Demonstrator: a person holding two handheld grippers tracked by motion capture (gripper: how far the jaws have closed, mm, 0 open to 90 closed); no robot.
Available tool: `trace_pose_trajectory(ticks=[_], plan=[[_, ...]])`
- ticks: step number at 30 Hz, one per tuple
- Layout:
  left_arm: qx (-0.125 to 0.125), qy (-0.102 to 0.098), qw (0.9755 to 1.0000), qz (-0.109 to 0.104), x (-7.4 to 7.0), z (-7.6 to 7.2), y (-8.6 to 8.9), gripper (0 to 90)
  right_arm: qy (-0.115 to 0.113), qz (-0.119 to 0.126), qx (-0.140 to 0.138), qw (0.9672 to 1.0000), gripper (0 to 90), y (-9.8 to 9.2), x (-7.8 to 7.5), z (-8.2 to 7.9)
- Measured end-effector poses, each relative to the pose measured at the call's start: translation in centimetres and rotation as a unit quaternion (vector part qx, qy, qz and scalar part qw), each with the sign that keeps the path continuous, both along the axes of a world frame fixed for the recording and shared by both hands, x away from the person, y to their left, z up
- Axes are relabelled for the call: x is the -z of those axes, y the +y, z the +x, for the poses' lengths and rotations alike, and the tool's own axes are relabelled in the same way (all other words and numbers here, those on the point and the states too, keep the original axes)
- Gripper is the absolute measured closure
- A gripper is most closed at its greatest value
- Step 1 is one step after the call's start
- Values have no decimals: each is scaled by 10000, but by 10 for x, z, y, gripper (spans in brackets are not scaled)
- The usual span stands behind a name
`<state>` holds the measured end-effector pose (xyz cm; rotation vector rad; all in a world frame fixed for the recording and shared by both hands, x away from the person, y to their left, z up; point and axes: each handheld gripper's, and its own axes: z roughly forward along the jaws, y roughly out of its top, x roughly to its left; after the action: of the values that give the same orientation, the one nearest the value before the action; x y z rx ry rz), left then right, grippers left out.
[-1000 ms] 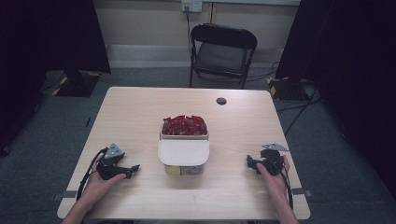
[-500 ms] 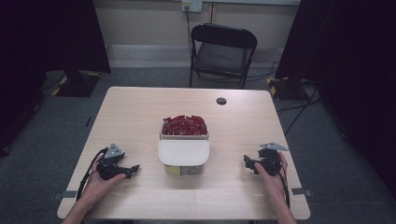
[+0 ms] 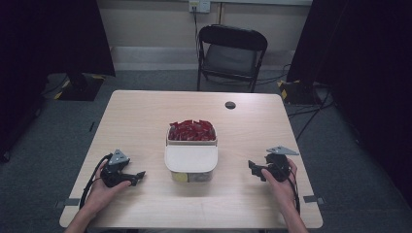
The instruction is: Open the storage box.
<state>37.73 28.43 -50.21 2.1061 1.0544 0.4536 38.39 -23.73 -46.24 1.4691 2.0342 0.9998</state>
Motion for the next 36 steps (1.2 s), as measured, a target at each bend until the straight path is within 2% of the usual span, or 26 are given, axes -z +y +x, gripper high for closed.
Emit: trace_pose_trajectory(ticks=[4,5,9,12,22,31,36], plan=[[1,-3,10000,2,0,0,0,147,-55,62,-125,9999,169,6,-5,-2],[2,-2,10000,4,0,0,0,147,-121,119,-274,9995,168,10,-7,-5],[3,-6,10000,3,0,0,0,147,-281,212,-559,9978,154,21,-12,-11],[3,-3,10000,5,0,0,0,148,-288,280,-665,9970,154,28,-15,-14],[2,-6,10000,0,0,0,0,148,-259,284,-1010,9941,155,49,-20,-21],[4,-1,10000,-9,0,0,0,148,-224,389,-1423,9888,149,72,-23,-30],[7,-2,10000,-9,0,0,0,148,-189,437,-1557,9867,149,81,-22,-34]])
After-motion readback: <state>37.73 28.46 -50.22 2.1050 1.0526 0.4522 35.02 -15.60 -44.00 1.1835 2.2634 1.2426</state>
